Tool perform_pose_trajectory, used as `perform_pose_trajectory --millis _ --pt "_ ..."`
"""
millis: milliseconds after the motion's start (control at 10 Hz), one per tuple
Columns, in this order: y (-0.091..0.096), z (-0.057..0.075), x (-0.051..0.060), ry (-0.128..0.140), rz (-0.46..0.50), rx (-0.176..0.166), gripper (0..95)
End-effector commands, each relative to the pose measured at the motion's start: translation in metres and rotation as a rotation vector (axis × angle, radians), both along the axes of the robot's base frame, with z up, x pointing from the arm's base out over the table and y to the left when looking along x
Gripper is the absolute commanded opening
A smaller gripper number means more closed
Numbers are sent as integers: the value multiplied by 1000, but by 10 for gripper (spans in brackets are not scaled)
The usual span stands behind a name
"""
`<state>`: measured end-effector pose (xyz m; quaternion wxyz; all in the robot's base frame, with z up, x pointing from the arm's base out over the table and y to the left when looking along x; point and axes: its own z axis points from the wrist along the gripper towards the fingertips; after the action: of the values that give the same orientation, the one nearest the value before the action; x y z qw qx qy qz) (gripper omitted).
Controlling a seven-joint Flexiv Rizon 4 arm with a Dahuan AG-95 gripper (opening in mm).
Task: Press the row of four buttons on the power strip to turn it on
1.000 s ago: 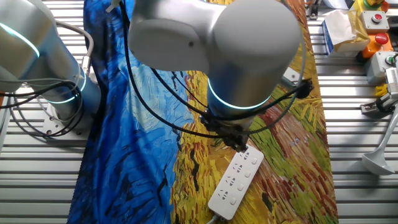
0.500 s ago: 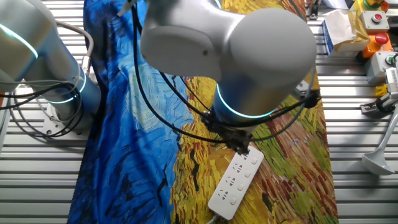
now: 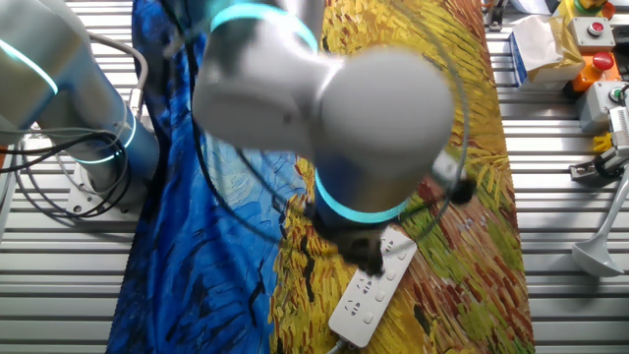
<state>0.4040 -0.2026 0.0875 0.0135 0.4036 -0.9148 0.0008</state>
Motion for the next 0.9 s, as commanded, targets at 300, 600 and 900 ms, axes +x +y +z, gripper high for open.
perform_pose_trajectory --millis 300,600,900 --pt "-11 -10 -6 9 81 33 950" --pt "-11 -10 -6 17 77 17 950" --pt "-9 -13 -7 18 71 13 950"
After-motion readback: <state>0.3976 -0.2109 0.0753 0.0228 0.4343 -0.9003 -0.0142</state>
